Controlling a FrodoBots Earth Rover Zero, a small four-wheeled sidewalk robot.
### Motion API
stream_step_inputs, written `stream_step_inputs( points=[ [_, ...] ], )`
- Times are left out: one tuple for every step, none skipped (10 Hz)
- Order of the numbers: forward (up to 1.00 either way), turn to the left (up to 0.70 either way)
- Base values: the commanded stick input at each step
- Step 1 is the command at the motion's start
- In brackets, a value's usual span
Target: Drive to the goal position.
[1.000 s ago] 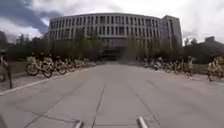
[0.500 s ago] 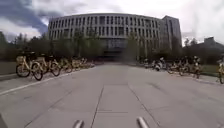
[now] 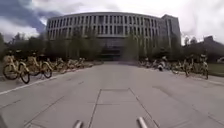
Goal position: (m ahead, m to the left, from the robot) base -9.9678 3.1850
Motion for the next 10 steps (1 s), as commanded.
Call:
stream_step_inputs(
  points=[
    [0.00,1.00],
    [0.00,1.00],
    [0.00,1.00],
    [0.00,1.00],
    [0.00,1.00],
    [0.00,1.00],
    [0.00,1.00],
    [0.00,1.00],
    [0.00,1.00],
    [0.00,1.00]
  ],
)
